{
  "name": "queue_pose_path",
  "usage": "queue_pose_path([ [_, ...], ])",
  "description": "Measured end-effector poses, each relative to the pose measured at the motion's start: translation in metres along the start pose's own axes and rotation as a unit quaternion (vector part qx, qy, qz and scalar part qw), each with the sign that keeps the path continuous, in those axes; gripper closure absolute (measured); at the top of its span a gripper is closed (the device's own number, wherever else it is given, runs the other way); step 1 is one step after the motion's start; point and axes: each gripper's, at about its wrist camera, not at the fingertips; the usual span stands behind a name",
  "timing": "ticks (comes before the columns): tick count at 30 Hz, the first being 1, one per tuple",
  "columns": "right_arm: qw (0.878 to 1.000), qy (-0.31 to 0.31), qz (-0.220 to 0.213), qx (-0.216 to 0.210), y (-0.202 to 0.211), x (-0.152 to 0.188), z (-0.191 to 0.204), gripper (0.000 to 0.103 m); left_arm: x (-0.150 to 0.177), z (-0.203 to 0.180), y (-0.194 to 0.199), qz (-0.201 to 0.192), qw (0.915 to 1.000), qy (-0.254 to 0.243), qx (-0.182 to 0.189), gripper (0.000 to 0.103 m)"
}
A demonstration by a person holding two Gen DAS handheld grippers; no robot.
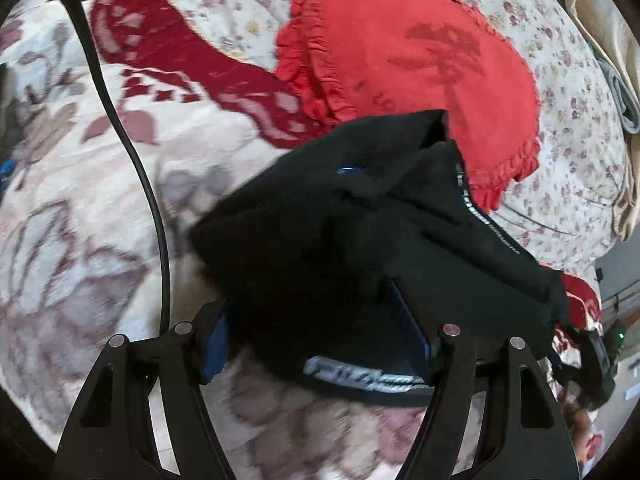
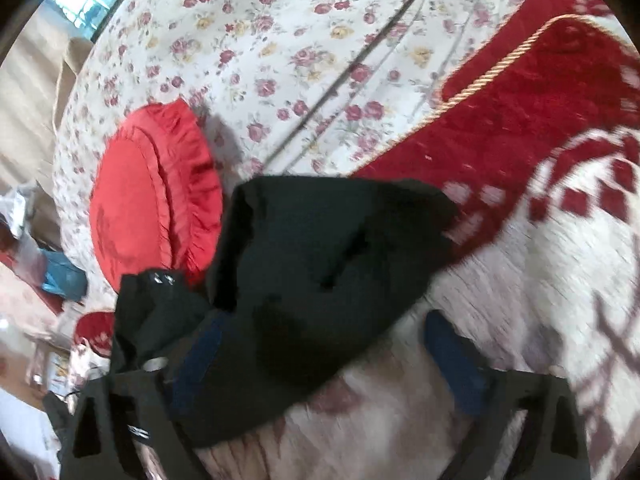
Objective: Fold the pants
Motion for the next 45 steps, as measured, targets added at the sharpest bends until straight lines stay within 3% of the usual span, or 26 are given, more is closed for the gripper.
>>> queue_pose_path([
  [1,1.000,-0.003,0.004,0.000,-0.007,-0.003,0.001,0.056,-0.002,-0.003,-0.004,0.001,1.0000,-0.005,0.000,0.032],
  [2,1.000,-0.009,0.011,-0.006,-0.014,-0.004,0.000,0.066,-0.003,-0.005,-0.006,0.000,0.9999,-0.011,-0.001,0.032],
  [3,1.000,-0.017,0.013,-0.017,-0.017,-0.003,-0.001,0.076,-0.003,-0.006,-0.008,-0.002,0.9999,-0.015,-0.003,0.043],
  [5,1.000,-0.012,-0.003,-0.022,-0.009,0.003,0.003,0.085,-0.004,-0.005,-0.005,-0.007,0.9999,-0.015,0.002,0.068],
  [7,1.000,0.009,-0.024,-0.011,0.006,0.010,0.008,0.095,-0.004,-0.005,0.001,-0.011,0.9997,-0.021,0.008,0.083],
  [8,0.999,0.015,-0.032,-0.012,0.015,0.013,0.009,0.096,-0.004,-0.006,0.007,-0.017,0.9995,-0.024,0.007,0.091],
  [13,0.996,0.047,-0.064,-0.029,0.076,0.031,0.022,0.099,-0.006,-0.010,0.035,-0.032,0.9986,-0.026,0.033,0.092],
  [15,0.996,0.062,-0.064,-0.012,0.089,0.036,0.023,0.101,-0.004,-0.014,0.042,-0.035,0.9983,-0.031,0.034,0.092],
  [18,0.996,0.053,-0.072,-0.026,0.106,0.039,0.018,0.101,0.002,-0.017,0.053,-0.036,0.9978,-0.033,0.044,0.092],
  [21,0.998,0.035,-0.048,-0.018,0.101,0.039,0.009,0.101,0.005,-0.018,0.055,-0.033,0.9982,-0.034,0.036,0.092],
  [23,0.999,0.008,-0.033,-0.028,0.096,0.043,0.002,0.094,0.007,-0.017,0.054,-0.033,0.9984,-0.030,0.037,0.092],
  [24,0.999,-0.008,-0.025,-0.032,0.092,0.046,-0.002,0.082,0.007,-0.016,0.054,-0.033,0.9984,-0.028,0.035,0.092],
  [25,0.999,-0.017,-0.021,-0.034,0.088,0.047,-0.003,0.062,0.008,-0.015,0.053,-0.032,0.9986,-0.027,0.034,0.092],
  [27,0.998,-0.035,-0.017,-0.046,0.078,0.049,-0.005,0.045,0.008,-0.013,0.049,-0.027,0.9989,-0.025,0.031,0.092],
  [30,0.995,-0.070,-0.010,-0.073,0.060,0.042,-0.004,0.045,0.007,-0.011,0.047,-0.024,0.9991,-0.021,0.027,0.092],
  [32,0.992,-0.086,-0.012,-0.090,0.046,0.035,-0.002,0.048,0.006,-0.011,0.046,-0.023,0.9992,-0.021,0.024,0.092],
  [34,0.992,-0.090,-0.015,-0.091,0.029,0.026,0.000,0.100,0.005,-0.010,0.044,-0.021,0.9993,-0.019,0.022,0.092],
  [37,0.991,-0.085,-0.031,-0.097,0.033,0.021,0.003,0.100,0.004,-0.009,0.046,-0.023,0.9994,-0.013,0.021,0.092],
  [45,0.996,0.038,-0.047,-0.060,0.124,0.059,0.021,0.100,0.017,0.002,0.078,-0.024,0.9990,-0.018,0.034,0.092],
])
Point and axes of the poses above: each gripper's, at about its wrist camera, not at the fingertips, and y roughly against the way its jaws point, z to its left, x to its underside, and after that the axes turned 7 degrees about x, right-handed
